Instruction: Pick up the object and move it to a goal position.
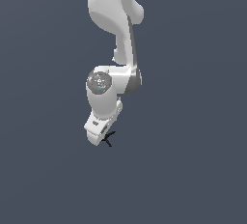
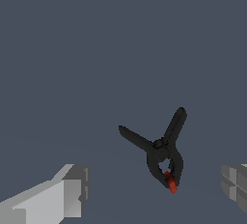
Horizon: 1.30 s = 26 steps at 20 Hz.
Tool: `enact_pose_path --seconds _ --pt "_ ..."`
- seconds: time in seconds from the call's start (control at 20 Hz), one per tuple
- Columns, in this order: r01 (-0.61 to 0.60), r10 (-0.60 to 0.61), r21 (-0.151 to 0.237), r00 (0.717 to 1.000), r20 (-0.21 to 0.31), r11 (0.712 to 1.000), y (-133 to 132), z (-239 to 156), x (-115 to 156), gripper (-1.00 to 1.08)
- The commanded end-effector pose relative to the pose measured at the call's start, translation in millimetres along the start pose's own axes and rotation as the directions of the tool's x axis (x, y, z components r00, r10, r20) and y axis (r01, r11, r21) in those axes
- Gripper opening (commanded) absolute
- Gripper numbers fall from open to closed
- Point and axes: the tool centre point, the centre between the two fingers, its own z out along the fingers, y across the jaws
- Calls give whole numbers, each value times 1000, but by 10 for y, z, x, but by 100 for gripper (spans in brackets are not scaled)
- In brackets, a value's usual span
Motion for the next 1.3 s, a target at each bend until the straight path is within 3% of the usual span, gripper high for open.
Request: enact_pose_path --seconds 0.0,0.6,1.25 --pt "64 -64 -1 998 -2 998 49 50 -24 100" --pt "257 -257 -8 966 -10 966 201 207 -109 100" --pt "284 -284 -9 959 -11 959 220 322 -123 100"
